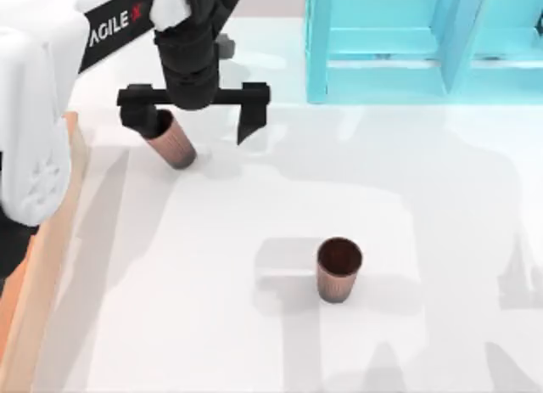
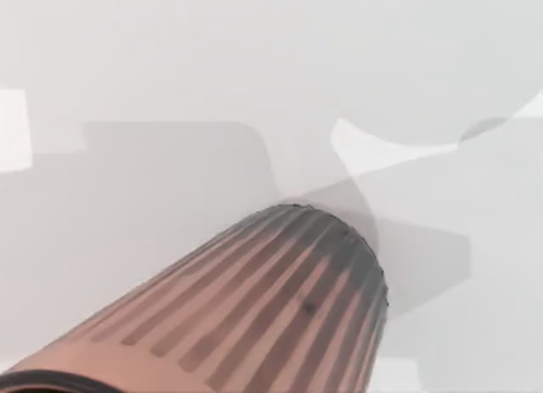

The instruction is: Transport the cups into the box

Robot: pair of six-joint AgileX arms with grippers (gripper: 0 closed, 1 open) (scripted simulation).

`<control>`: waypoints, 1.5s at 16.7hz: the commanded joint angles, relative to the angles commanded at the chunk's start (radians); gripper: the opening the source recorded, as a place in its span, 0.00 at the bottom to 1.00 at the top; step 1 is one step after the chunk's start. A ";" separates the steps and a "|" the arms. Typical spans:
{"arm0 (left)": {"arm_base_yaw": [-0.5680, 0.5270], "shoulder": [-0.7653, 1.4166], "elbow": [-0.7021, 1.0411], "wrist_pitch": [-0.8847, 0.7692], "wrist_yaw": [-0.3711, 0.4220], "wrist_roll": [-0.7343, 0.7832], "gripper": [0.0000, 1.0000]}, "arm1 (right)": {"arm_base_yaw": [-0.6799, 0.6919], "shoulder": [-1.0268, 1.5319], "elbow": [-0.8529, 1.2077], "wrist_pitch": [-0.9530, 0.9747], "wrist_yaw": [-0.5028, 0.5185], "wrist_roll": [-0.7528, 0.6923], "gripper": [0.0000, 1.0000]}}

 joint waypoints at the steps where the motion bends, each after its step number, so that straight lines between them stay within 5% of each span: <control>1: 0.000 0.000 0.000 0.000 0.000 0.000 0.92 | 0.000 0.000 0.000 0.000 0.000 0.000 1.00; 13: 0.000 0.000 0.000 0.000 0.000 0.000 0.02 | 0.000 0.000 0.000 0.000 0.000 0.000 1.00; 25: 0.029 -0.020 0.029 -0.035 0.003 0.029 0.00 | 0.000 0.000 0.000 0.000 0.000 0.000 1.00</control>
